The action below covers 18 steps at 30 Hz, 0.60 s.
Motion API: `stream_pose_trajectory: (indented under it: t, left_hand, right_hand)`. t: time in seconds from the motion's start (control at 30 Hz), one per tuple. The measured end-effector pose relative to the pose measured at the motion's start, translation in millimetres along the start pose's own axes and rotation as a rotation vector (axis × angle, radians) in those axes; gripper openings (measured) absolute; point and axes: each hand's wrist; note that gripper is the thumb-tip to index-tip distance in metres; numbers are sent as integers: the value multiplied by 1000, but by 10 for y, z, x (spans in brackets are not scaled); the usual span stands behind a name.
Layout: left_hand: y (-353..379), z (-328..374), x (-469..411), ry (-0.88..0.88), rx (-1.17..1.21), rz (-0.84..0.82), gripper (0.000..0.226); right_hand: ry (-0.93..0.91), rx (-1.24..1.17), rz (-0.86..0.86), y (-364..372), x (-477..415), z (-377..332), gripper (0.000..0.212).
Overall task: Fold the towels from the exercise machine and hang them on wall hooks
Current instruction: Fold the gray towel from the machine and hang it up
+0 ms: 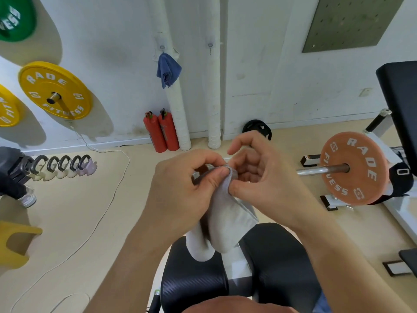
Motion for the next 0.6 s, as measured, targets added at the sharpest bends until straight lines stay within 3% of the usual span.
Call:
stream_pose_trajectory:
  t: [0.13,0.27,0.37,0.5,0.6]
  left_hand:
    - [-20,-122,-92,-18,77,129,15]
    - [-102,-424,-112,-136,171,292,16]
    - [-164,-657,-75,-223,257,409,18]
    - [-175,-940,-18,-345,292,387,24]
    - [-151,-1091,76,-430,389,372,22]
  right_hand:
    - [267,219,-92,-183,-140,535,31]
    - [569,509,-325,-481,-110,948,30]
    - [719,661,-401,-706,-85,1121,33]
    - [831,699,-432,-977,-130,1106,30]
    - [868,586,-425,-1152,-182,1002,21]
Point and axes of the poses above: each hand's wrist, its own x-axis away from the middle knuckle, its own y-axis out of the palm, z = x × y, and after that the axes turned 14 degrees about -z, right-handed
